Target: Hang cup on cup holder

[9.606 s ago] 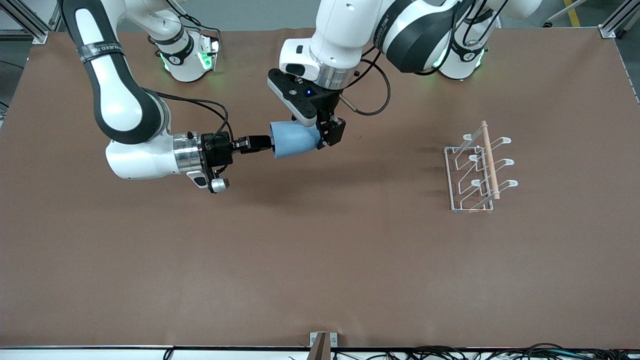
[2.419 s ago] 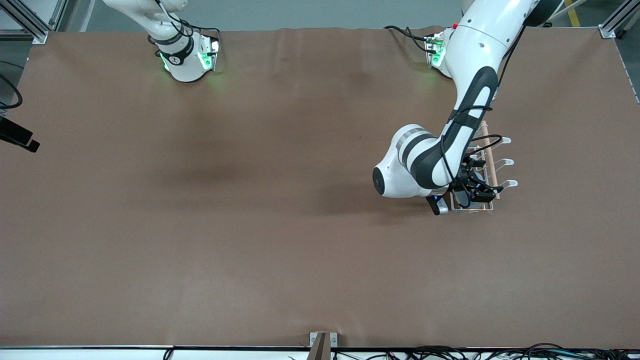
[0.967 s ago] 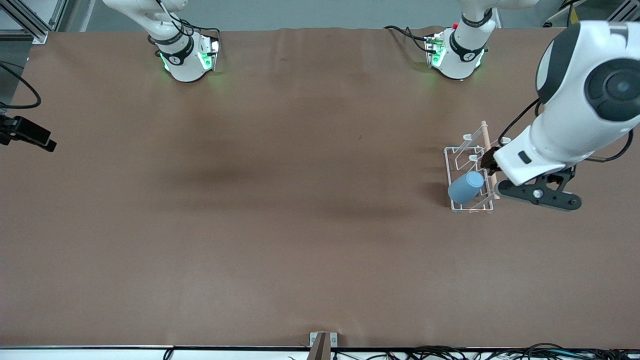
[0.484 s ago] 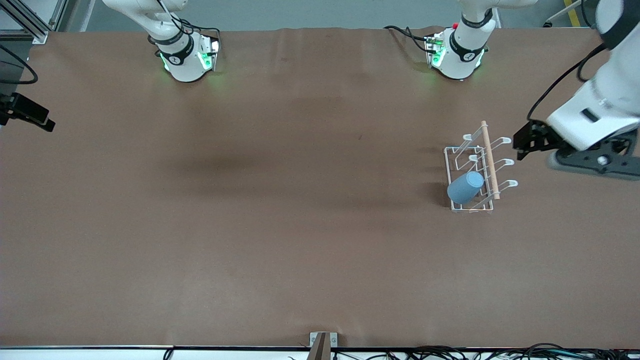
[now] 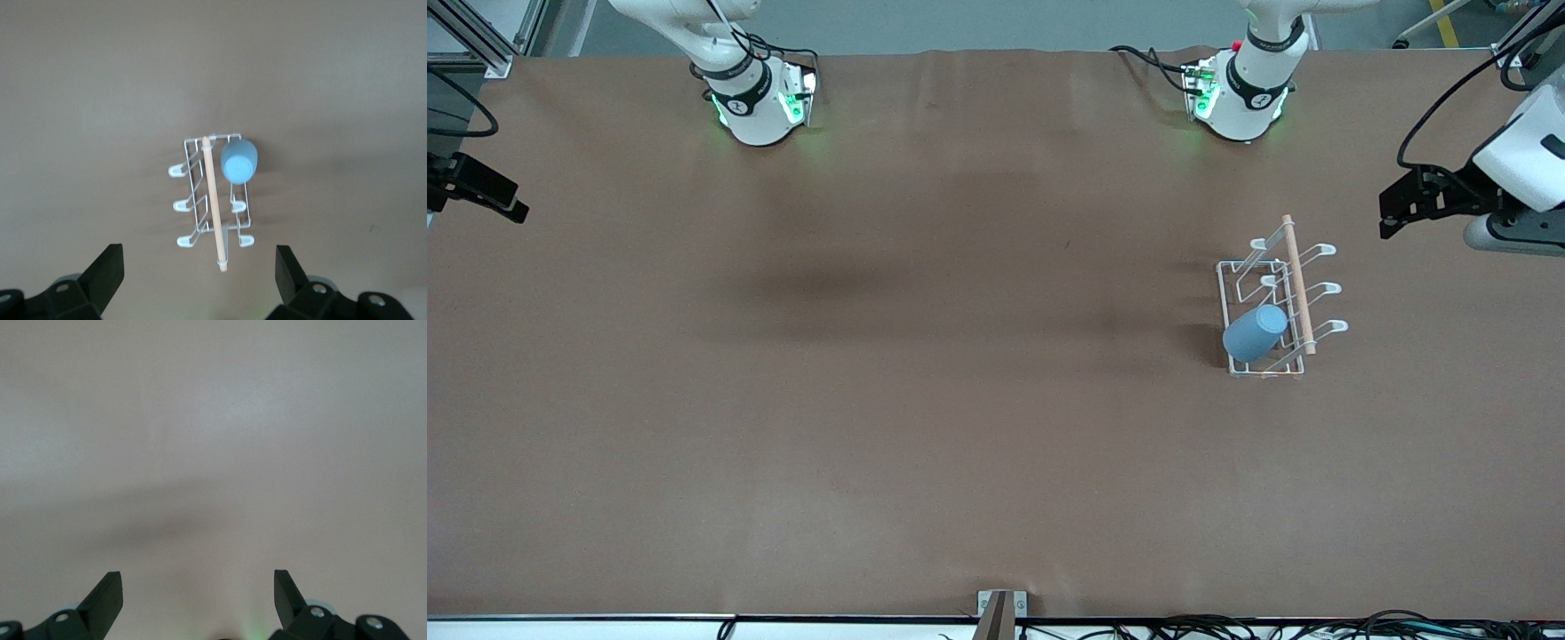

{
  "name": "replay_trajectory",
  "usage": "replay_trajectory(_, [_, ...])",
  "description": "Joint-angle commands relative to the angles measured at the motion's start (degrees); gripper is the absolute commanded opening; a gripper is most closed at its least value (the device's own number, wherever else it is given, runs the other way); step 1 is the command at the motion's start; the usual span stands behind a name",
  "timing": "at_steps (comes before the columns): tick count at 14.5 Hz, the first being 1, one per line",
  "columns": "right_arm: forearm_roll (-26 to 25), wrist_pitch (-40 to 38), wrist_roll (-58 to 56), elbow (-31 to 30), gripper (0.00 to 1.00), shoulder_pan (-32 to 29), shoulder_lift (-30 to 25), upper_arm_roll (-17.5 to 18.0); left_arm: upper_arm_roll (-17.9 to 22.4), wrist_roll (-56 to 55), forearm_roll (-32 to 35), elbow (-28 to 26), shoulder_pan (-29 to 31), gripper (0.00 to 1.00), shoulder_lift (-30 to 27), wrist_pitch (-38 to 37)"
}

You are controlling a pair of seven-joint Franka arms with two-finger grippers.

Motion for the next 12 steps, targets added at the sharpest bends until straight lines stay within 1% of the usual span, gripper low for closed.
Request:
replay_trajectory(1, [-0.3, 1.1, -0.4, -2.0, 1.0, 0.1, -1.6, -0.1, 0.7, -0.6, -1.0, -9.6, 0.6, 1.0, -7.4, 3.0])
replay_trajectory(3, [-0.3, 1.1, -0.4, -2.1, 1.0, 0.1, -1.6, -0.1, 1.1, -2.1, -1.0, -12.6, 0.3, 1.0, -9.9, 3.8])
replay_trajectory(4, [-0.3, 1.2, -0.4, -2.1, 1.0, 0.1, -1.7, -0.1, 1.1, -3.2, -1.2, -12.7, 0.2, 1.0, -10.0, 3.8])
replay_trajectory(6, [-0.3, 1.3, -0.4, -2.1, 1.0, 0.1, -1.6, -0.1, 1.1, -4.0, -1.3, -12.7, -0.5, 1.0, -10.2, 3.7])
replay_trajectory(12, [-0.3, 1.2, -0.4, -2.1, 1.0, 0.1, -1.6, -0.1, 1.0, -1.8, -2.3, -10.1, -0.4, 1.0, -8.9, 2.7])
